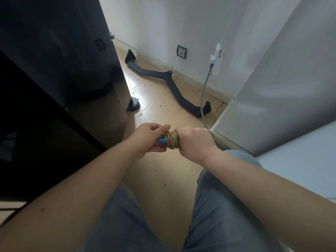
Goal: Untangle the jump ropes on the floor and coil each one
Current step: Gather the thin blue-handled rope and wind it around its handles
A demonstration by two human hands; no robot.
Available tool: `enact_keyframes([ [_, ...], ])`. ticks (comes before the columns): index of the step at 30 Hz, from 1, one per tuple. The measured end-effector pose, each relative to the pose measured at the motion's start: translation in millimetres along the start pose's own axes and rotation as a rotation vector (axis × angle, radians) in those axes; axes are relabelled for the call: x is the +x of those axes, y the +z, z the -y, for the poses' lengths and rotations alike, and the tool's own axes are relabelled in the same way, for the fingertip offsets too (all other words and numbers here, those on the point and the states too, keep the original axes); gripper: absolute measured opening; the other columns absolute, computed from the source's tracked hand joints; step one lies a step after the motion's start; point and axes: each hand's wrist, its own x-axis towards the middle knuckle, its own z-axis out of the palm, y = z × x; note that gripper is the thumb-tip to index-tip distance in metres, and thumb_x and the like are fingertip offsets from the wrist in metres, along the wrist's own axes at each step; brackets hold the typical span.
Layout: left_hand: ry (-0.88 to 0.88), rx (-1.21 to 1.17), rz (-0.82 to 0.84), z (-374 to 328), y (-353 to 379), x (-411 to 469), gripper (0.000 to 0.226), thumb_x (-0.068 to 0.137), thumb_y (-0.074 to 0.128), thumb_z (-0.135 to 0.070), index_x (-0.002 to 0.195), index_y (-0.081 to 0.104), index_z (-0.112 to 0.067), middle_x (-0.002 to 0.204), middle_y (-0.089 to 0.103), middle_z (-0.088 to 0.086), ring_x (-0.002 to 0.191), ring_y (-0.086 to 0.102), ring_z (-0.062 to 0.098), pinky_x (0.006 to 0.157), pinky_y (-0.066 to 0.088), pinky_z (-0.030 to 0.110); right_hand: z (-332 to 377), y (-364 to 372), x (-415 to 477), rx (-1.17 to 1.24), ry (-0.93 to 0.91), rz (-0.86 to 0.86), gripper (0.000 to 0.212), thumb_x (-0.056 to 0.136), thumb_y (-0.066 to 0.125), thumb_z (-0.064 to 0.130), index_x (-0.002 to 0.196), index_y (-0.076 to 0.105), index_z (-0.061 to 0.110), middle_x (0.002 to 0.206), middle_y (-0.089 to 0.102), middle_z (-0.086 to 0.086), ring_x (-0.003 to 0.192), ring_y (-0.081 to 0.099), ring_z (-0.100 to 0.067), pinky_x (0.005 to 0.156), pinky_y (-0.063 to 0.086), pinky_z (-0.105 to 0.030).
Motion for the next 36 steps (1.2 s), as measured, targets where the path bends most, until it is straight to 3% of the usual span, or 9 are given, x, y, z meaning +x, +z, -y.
enact_keyframes([
  [4, -0.002, -0.145, -0.127, -1, 2, 2, 0.03, 0.091, 0.071, -0.028, 0.103, 0.069, -0.001, 0.102, 0.072, 0.014, 0.087, 0.076, 0.021, 0.064, 0.059, 0.024, 1, 4, 5, 0.046, 0.041, -0.028, 0.018, 0.094, 0.06, 0.03, 0.108, 0.055, 0.019, 0.091, 0.064, 0.0, 0.071, 0.06, -0.018, 0.06, 0.056, -0.033],
  [8, 0.11, 0.114, -0.26, 5, -1, 8, 0.013, 0.087, 0.075, -0.026, 0.089, 0.071, -0.014, 0.085, 0.073, -0.001, 0.071, 0.075, 0.007, 0.059, 0.057, 0.018, 3, 6, 9, 0.116, 0.065, 0.184, 0.089, 0.082, 0.055, 0.075, 0.149, 0.035, 0.02, 0.128, 0.058, 0.001, 0.113, 0.054, -0.021, 0.096, 0.048, -0.042],
  [9, 0.137, 0.151, -0.271, 7, -1, 9, 0.011, 0.087, 0.075, -0.026, 0.088, 0.072, -0.016, 0.083, 0.073, -0.003, 0.07, 0.074, 0.005, 0.06, 0.057, 0.018, 5, 3, 10, 0.209, 0.105, 0.189, 0.096, 0.081, 0.053, 0.079, 0.153, 0.03, 0.021, 0.135, 0.056, 0.002, 0.119, 0.052, -0.021, 0.102, 0.045, -0.043],
  [12, 0.199, 0.191, -0.3, 11, 0, 8, 0.01, 0.088, 0.075, -0.028, 0.091, 0.074, -0.019, 0.083, 0.075, -0.005, 0.074, 0.075, 0.007, 0.064, 0.06, 0.021, 6, -1, 12, 0.47, 0.13, 0.061, 0.078, 0.088, 0.059, 0.065, 0.151, 0.041, 0.025, 0.139, 0.058, 0.006, 0.123, 0.053, -0.014, 0.104, 0.046, -0.037],
  [18, 0.167, -0.102, -0.275, 13, 3, 8, 0.015, 0.092, 0.071, -0.026, 0.098, 0.074, -0.012, 0.089, 0.077, 0.004, 0.082, 0.076, 0.016, 0.076, 0.062, 0.03, 15, 0, 14, 0.787, 0.224, -0.028, 0.026, 0.097, 0.064, 0.037, 0.118, 0.073, 0.025, 0.086, 0.072, 0.011, 0.08, 0.066, -0.005, 0.073, 0.053, -0.02],
  [23, 0.023, -0.547, -0.19, 18, 5, 11, 0.021, 0.098, 0.061, -0.007, 0.117, 0.068, -0.007, 0.111, 0.073, 0.015, 0.099, 0.074, 0.025, 0.092, 0.059, 0.036, 11, 12, 16, 1.029, 0.45, -0.132, 0.026, 0.096, 0.067, 0.025, 0.12, 0.074, 0.019, 0.117, 0.073, 0.003, 0.105, 0.067, -0.009, 0.092, 0.058, -0.028],
  [26, 0.085, -0.444, -0.146, 23, 7, 10, 0.034, 0.093, 0.06, 0.006, 0.124, 0.066, -0.007, 0.117, 0.071, 0.013, 0.107, 0.071, 0.025, 0.097, 0.056, 0.036, 9, 15, 17, 1.061, 0.487, -0.137, 0.02, 0.096, 0.066, 0.022, 0.114, 0.076, 0.021, 0.107, 0.073, 0.006, 0.097, 0.069, -0.009, 0.083, 0.061, -0.027],
  [29, 0.115, -0.372, -0.19, 27, 10, 10, 0.038, 0.09, 0.07, -0.002, 0.127, 0.065, -0.009, 0.115, 0.072, 0.007, 0.106, 0.071, 0.02, 0.096, 0.057, 0.036, 10, 14, 16, 1.098, 0.487, -0.128, 0.012, 0.097, 0.065, 0.02, 0.106, 0.073, 0.024, 0.097, 0.071, 0.006, 0.09, 0.07, -0.01, 0.072, 0.06, -0.02],
  [36, 0.119, -0.298, -0.284, 32, 18, 14, 0.009, 0.092, 0.071, -0.016, 0.101, 0.073, -0.017, 0.1, 0.076, 0.003, 0.098, 0.073, 0.014, 0.092, 0.059, 0.035, 11, 16, 18, 1.14, 0.528, -0.154, 0.007, 0.096, 0.063, 0.017, 0.098, 0.069, 0.021, 0.091, 0.069, 0.005, 0.085, 0.069, -0.01, 0.063, 0.056, -0.014],
])
